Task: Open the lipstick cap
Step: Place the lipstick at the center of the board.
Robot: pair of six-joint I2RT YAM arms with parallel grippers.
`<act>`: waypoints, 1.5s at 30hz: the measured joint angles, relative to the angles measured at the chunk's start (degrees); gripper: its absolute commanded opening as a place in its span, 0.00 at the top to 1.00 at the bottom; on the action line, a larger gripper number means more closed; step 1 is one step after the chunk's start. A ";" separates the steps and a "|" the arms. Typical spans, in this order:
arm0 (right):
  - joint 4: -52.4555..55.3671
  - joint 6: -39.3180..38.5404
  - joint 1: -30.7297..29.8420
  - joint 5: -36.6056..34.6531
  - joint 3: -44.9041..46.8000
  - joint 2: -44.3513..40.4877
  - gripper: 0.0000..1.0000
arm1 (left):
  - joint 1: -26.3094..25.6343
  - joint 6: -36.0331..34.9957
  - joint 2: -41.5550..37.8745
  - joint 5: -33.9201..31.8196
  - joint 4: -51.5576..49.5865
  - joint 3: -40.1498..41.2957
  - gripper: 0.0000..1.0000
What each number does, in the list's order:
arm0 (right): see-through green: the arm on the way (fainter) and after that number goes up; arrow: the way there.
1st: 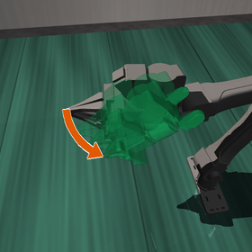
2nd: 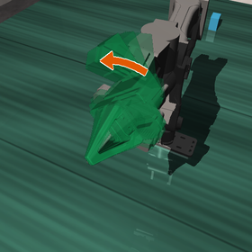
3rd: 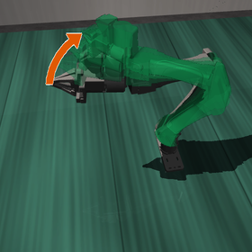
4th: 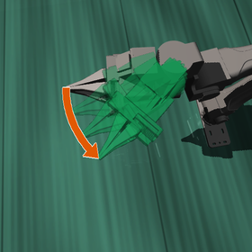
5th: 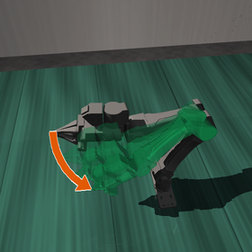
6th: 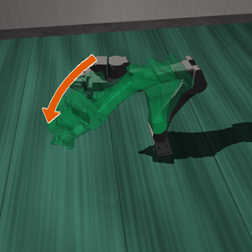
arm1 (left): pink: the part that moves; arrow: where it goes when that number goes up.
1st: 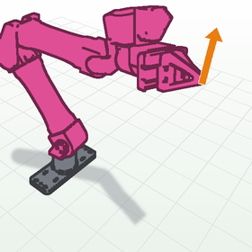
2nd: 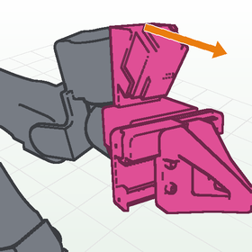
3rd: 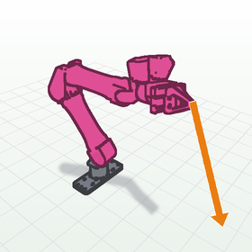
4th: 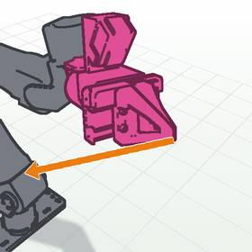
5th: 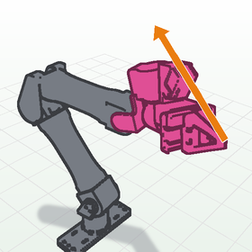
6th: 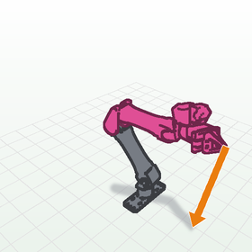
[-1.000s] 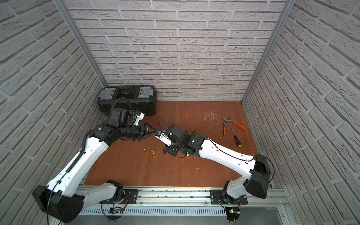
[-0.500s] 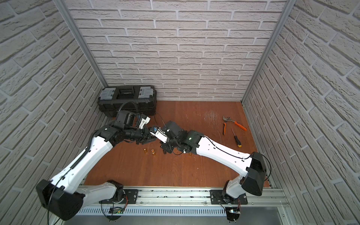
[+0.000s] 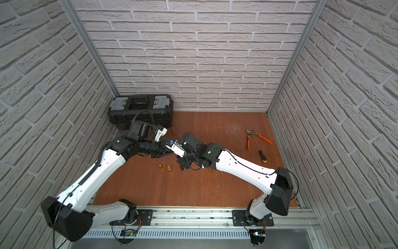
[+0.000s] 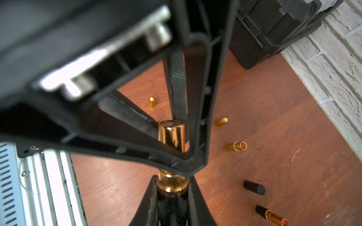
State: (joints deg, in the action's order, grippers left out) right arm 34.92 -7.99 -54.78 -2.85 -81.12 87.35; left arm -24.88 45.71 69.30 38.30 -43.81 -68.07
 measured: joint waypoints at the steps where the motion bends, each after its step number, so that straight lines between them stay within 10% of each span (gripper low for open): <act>1: -0.02 0.04 0.00 -0.07 0.00 0.15 0.95 | 0.00 -0.07 0.02 -0.07 -0.15 0.00 0.80; 27: 1.42 -0.81 0.09 -9.73 3.08 -7.02 0.63 | 2.34 -2.71 4.90 -7.08 -2.45 -2.43 0.83; 45: 7.82 0.42 1.18 -25.40 8.94 -27.89 0.58 | -21.62 -9.40 27.54 -38.16 6.14 -4.85 0.81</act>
State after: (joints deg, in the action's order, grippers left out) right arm 42.74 -7.57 -53.60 -28.25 -72.18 59.46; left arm -46.50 36.32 96.84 0.14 -37.67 -72.93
